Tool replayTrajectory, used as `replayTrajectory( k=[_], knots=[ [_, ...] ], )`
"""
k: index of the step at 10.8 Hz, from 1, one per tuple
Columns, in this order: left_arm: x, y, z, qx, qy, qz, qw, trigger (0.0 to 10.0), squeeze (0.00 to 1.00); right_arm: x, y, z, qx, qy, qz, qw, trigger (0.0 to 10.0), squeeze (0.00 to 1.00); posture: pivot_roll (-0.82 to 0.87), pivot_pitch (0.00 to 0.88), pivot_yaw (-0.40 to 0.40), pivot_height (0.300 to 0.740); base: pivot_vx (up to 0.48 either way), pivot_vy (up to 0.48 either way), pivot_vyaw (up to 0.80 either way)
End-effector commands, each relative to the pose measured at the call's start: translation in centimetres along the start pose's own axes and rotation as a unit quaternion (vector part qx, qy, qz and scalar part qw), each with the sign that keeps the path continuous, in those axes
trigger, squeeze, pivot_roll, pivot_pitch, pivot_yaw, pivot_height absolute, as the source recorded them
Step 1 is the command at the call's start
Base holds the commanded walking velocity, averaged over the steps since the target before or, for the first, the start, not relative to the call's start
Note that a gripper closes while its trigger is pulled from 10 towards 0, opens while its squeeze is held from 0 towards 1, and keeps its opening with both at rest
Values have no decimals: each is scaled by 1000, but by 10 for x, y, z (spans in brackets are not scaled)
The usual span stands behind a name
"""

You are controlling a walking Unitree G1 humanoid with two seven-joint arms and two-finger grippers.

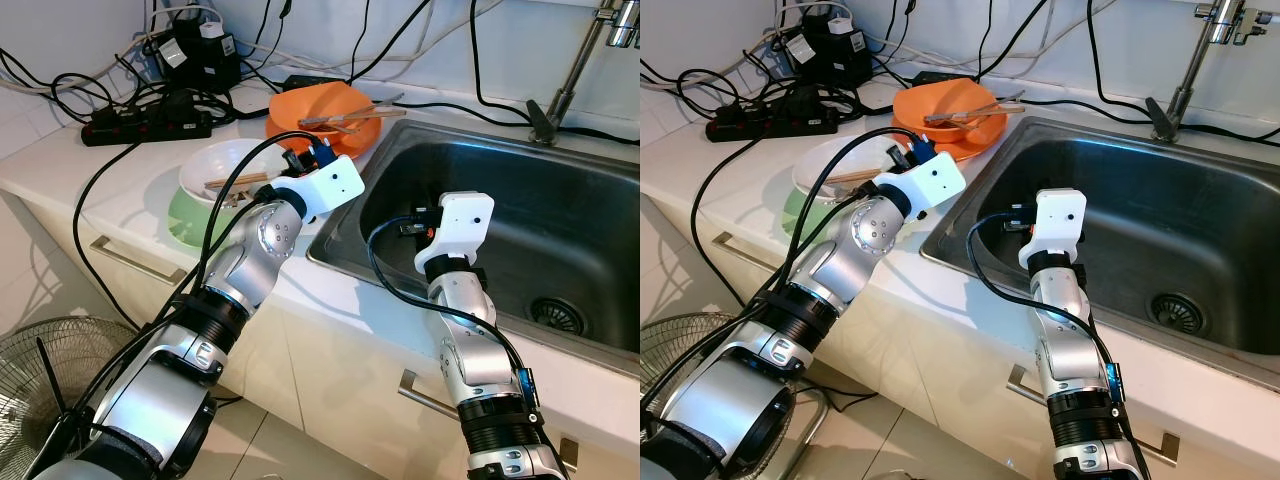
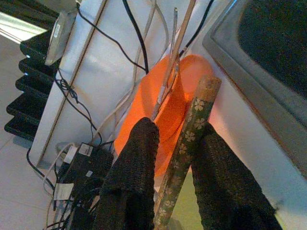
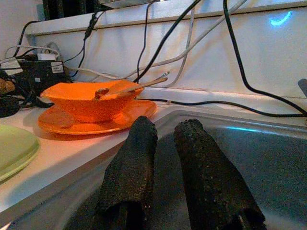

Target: Kitchen organization

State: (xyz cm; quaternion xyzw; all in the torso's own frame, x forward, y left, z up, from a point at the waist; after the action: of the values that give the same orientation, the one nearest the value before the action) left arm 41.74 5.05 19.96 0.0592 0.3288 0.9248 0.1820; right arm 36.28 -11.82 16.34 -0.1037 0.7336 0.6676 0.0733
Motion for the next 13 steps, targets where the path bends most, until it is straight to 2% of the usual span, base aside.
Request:
replayTrajectory(
  k=[1,7,8,10,13],
  knots=[
    [-3,4,7,-13,5,-3,1000,0,0,-2,2,1,-6,0,-3,1000,10000,0,42,0,68,740,0,0,0],
    [-1,7,10,-16,13,-11,1000,0,0,-3,2,2,-7,1,-3,1000,10000,0,34,0,70,740,0,0,0],
    [0,11,15,-21,25,-18,999,10000,0,-2,2,2,-8,1,-3,1000,10000,0,34,0,71,740,0,0,0],
    [3,17,24,-37,41,-29,998,10000,0,-1,0,4,-10,4,-1,1000,10000,0,46,0,68,740,0,0,0],
    [12,37,42,-111,83,-61,988,10000,0,-3,1,7,-14,10,-3,1000,10000,0,50,0,67,740,0,0,0]
  ],
)
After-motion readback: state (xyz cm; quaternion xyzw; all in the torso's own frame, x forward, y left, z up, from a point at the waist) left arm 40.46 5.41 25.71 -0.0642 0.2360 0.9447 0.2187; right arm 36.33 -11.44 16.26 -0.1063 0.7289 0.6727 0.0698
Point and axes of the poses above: a point about 5 cm out from each wrist's last joint towards the gripper, its own x axis pointing back from the gripper into the wrist, its own y axis along the axis of the wrist's last joint, z = x × y, the point moved 4 cm from there along -x, pointing out of the wrist towards the gripper, and after that the axes turned 5 degrees about x, right-handed, at the moved point
